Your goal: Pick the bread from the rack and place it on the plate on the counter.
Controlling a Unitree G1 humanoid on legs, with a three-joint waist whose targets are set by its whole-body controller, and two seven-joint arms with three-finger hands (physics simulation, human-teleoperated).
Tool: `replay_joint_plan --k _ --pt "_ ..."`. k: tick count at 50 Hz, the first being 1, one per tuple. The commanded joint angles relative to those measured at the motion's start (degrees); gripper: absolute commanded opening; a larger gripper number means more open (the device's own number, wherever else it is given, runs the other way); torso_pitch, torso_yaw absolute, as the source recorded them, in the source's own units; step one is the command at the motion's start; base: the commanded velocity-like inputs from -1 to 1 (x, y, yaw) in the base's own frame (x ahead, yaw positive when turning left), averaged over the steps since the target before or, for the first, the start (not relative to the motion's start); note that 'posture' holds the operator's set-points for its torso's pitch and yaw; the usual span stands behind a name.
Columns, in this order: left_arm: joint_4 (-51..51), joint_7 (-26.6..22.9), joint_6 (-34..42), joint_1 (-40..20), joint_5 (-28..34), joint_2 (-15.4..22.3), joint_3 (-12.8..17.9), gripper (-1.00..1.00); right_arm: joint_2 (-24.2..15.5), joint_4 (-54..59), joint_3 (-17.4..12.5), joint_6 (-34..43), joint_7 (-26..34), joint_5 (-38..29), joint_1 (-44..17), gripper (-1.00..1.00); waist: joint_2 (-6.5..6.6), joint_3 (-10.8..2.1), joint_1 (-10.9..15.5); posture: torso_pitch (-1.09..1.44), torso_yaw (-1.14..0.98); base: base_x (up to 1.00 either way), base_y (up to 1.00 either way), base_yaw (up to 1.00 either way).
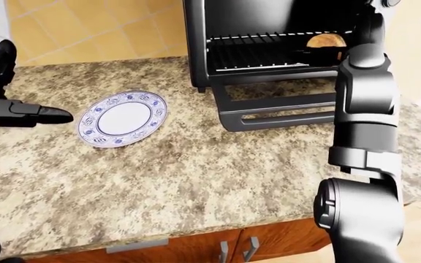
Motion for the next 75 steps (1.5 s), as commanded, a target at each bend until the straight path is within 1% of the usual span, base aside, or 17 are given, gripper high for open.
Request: replay_joint_plan --k 1,8,13,15,16,17,19,20,21,27,28,38,47,52,58,69,75 --pt "-1.44 0.26 -1.46 -1.43 0.21 0.97 0.95 1.00 -0.66 -2.05 -0.19 -0.86 0.08 -0.30 -1.86 0.57 -0.06 -1.51 0.05 0.00 0.00 0.00 0.00 0.00" --pt "-2.07 0.16 -1.11 -1.05 -0.20 1.36 1.68 1.00 -0.89 -3.25 -0.07 0.29 1.25 -1.00 -1.60 0.40 -0.10 -1.48 -0.01 0.00 0.00 0.00 0.00 0.00" --pt "-2.13 0.34 -1.08 -1.00 -0.35 1.49 1.75 1.00 -0.79 -3.87 -0.12 0.95 1.97 -1.44 -1.71 0.17 -0.06 -1.46 0.00 0.00 0.00 0.00 0.00 0.00" --pt "-2.41 0.31 -0.86 -0.95 -0.46 1.59 1.78 1.00 -1.09 -4.43 -0.19 1.46 2.39 -1.57 -1.66 -0.04 -0.06 -1.48 -0.02 0.00 0.00 0.00 0.00 0.00" --pt "-2.49 0.35 -0.77 -1.02 -0.56 1.58 1.92 1.00 -1.11 -4.59 -0.21 1.58 2.46 -1.66 -1.65 -0.07 -0.07 -1.47 -0.01 0.00 0.00 0.00 0.00 0.00" --pt "-2.51 0.37 -0.79 -0.94 -0.50 1.69 1.85 1.00 -1.01 -4.86 -0.14 1.76 2.69 -1.69 -1.63 -0.22 -0.07 -1.46 -0.01 0.00 0.00 0.00 0.00 0.00" --pt "-2.58 0.40 -0.77 -0.99 -0.61 1.67 1.84 1.00 -1.04 -5.28 -0.23 2.06 2.88 -1.78 -1.53 -0.33 -0.07 -1.42 -0.01 0.00 0.00 0.00 0.00 0.00" --pt "-2.57 0.46 -0.69 -1.11 -0.64 1.72 1.90 1.00 -1.17 -5.54 -0.18 2.32 3.04 -1.94 -1.50 -0.46 -0.06 -1.40 -0.01 0.00 0.00 0.00 0.00 0.00" --pt "-2.57 0.48 -0.64 -1.12 -0.68 1.75 1.87 1.00 -1.31 -5.91 -0.40 2.66 3.29 -1.86 -1.45 -0.49 -0.07 -1.41 -0.03 0.00 0.00 0.00 0.00 0.00" --pt "-2.45 0.58 -0.26 -1.83 -0.81 2.19 1.83 1.00 -1.32 -6.63 -0.63 2.96 3.79 -1.32 -1.66 -0.97 -0.07 -1.40 0.01 0.00 0.00 0.00 0.00 0.00" --pt "-2.64 0.52 -0.05 -1.84 -0.90 2.33 1.95 1.00 -1.41 -6.75 -0.60 3.04 3.82 -1.36 -1.62 -1.00 -0.06 -1.41 -0.01 0.00 0.00 0.00 0.00 0.00" --pt "-2.94 0.65 0.88 -2.46 -1.84 3.15 2.40 1.00 -1.69 -8.90 -0.78 4.62 3.95 -0.81 -2.45 -1.00 0.04 -1.29 -0.04 0.00 0.00 0.00 0.00 0.00" --pt "-3.01 0.94 0.66 -1.91 -2.13 3.03 2.41 1.00 -1.77 -15.36 0.51 9.05 6.85 -1.75 -3.75 -1.00 0.25 -1.04 0.01 0.00 0.00 0.00 0.00 0.00" --pt "-2.32 1.27 -0.01 -2.11 -1.97 2.61 1.86 1.00 -0.17 -17.64 1.64 11.40 8.61 -3.51 -5.97 -1.00 0.31 -1.00 -0.13 0.00 0.00 0.00 0.00 0.00" --pt "-3.48 1.00 0.12 -1.67 -2.97 2.73 2.77 1.00 1.97 -21.64 2.47 14.78 10.97 -4.73 -8.08 -1.00 0.43 -0.91 -0.17 0.00 0.00 0.00 0.00 0.00" --pt "-3.50 2.49 1.26 -2.72 -5.17 2.75 3.05 1.00 5.59 -36.16 4.99 27.79 19.99 -4.91 -12.67 -1.00 0.87 -0.50 -0.07 0.00 0.01 0.00 0.00 0.00" --pt "-3.16 3.05 1.48 -3.32 -6.22 3.41 2.91 1.00 9.07 -37.82 6.10 30.04 20.68 -4.79 -15.11 -1.00 1.11 -0.32 0.30 0.00 0.04 0.00 0.00 0.00"
